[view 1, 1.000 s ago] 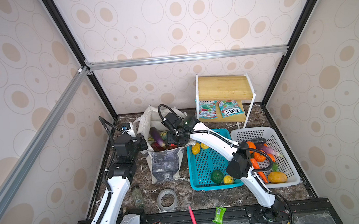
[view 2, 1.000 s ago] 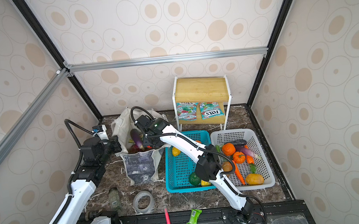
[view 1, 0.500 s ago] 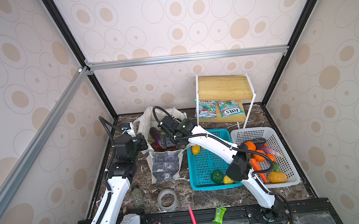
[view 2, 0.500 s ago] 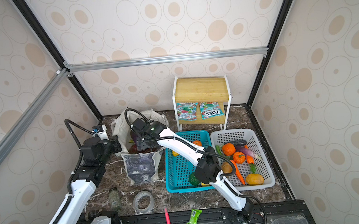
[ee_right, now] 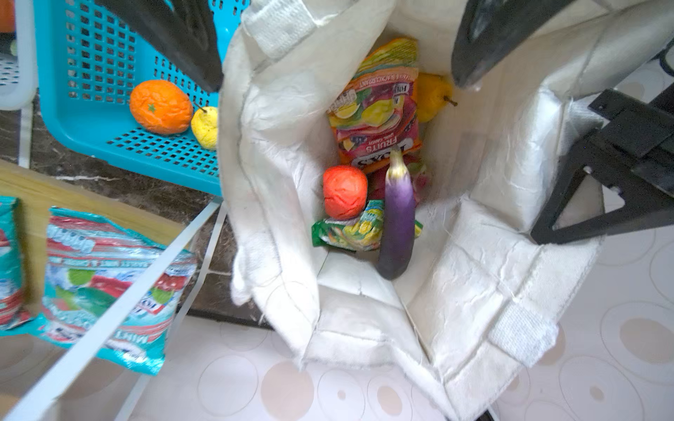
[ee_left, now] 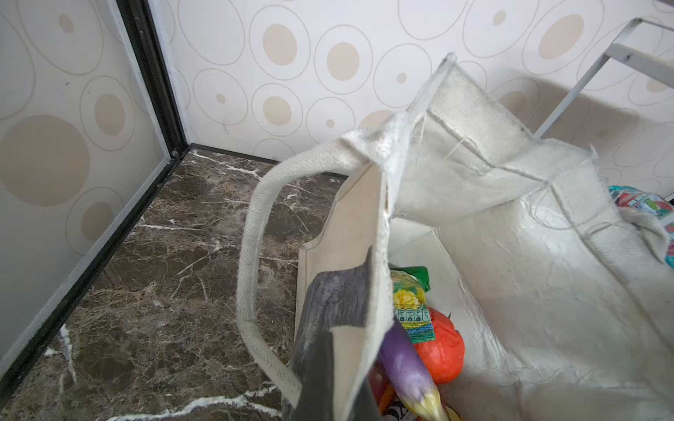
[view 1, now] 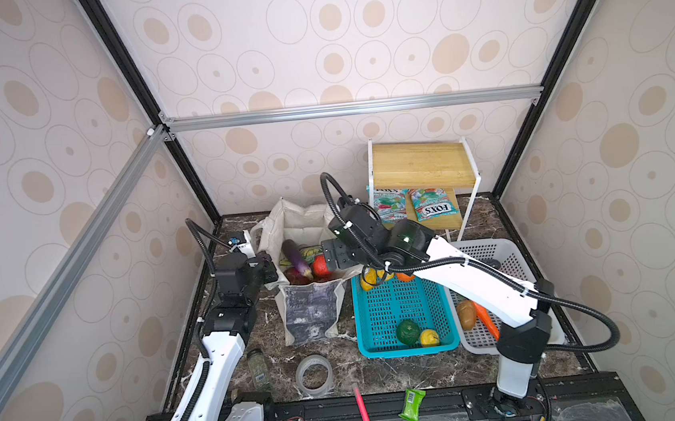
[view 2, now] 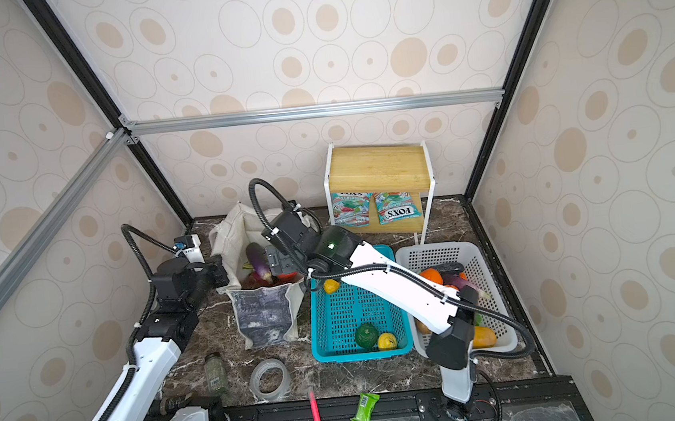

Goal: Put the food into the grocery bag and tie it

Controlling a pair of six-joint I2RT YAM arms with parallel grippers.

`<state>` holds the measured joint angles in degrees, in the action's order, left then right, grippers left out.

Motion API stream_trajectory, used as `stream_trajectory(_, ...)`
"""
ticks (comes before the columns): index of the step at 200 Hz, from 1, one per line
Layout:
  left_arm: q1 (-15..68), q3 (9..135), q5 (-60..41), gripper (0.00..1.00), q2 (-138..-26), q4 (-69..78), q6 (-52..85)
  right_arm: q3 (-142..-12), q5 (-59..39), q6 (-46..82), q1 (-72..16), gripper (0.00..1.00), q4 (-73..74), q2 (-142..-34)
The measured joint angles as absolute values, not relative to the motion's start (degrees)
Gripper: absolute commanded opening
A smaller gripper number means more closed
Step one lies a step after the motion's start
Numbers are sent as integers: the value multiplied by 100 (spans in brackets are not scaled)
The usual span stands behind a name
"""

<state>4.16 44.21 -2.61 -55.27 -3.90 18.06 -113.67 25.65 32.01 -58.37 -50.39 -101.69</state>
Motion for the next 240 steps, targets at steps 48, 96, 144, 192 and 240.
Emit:
stream_trajectory(48,416,4412,-239,0,-5527,-386,1806,-9883,2591,3546,-5404,94,-4268,-9671)
stream_trajectory(96,416,4407,-211,0,-5527,-386,1806,-9498,1717,3997,-4921,58,-3837,-9992)
stream_trajectory(144,416,4403,-178,0,-5527,-392,1806,-9778,1144,4115,-4950,0,-3844,-10558)
stream_trajectory(192,416,4401,-180,0,-5527,-392,1806,-10206,1074,4007,-5024,0,-3879,-10530)
stream_trajectory(240,416,4394,-180,0,-5516,-392,1806,-10361,1074,3883,-5262,0,-3905,-10394)
